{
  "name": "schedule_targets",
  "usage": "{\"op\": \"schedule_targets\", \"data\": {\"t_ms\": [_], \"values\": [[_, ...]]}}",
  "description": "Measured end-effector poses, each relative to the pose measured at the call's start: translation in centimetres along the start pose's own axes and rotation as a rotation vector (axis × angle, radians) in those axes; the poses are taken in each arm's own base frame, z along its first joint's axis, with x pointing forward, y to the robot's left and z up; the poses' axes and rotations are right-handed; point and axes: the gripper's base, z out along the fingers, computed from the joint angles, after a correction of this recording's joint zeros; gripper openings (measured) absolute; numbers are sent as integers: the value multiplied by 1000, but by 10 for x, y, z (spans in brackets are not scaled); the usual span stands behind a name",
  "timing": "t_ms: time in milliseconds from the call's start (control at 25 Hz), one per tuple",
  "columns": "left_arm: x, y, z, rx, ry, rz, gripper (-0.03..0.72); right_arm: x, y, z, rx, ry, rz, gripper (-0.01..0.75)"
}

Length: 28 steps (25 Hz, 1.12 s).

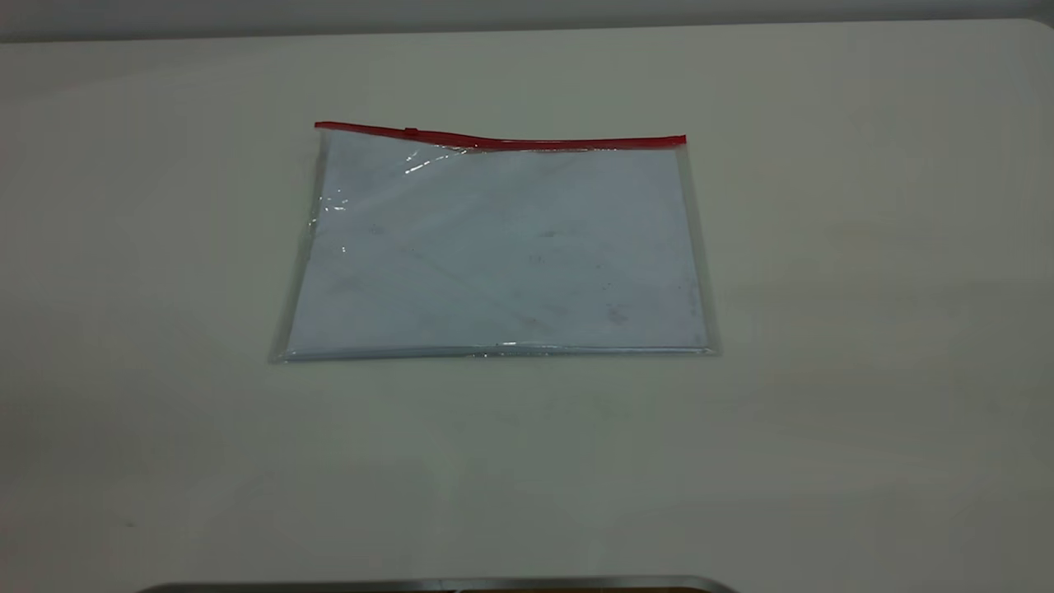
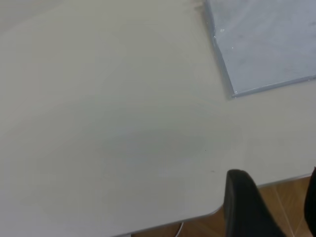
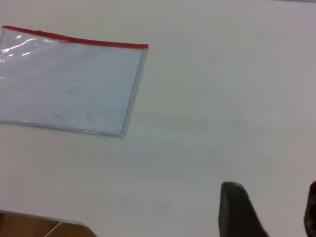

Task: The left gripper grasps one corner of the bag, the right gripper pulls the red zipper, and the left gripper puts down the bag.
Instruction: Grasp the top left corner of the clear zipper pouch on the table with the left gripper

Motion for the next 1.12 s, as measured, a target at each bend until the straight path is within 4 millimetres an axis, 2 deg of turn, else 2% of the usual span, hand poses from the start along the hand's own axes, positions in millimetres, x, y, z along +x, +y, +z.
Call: {"op": "schedule_targets", "data": {"t_ms": [440, 640, 760, 880, 1000, 1120], "values": [[-1, -5, 0, 51, -13, -17, 359, -2, 0, 2, -2, 14, 2, 357], [-5, -3, 0, 43, -27, -61, 359, -23, 3, 23, -47, 83, -12, 379], [-23, 2, 5, 44, -12, -92, 359, -42, 4, 46, -78, 93, -61, 423], [-55, 10, 16, 47, -20, -121, 363, -58, 5, 76, -121, 113, -82, 456], [-87, 20, 34, 42, 3, -122, 383, -71, 8, 109, -178, 121, -83, 469], [-113, 30, 62, 59, 108, -111, 403, -79, 10, 140, -231, 129, -89, 470]]}}
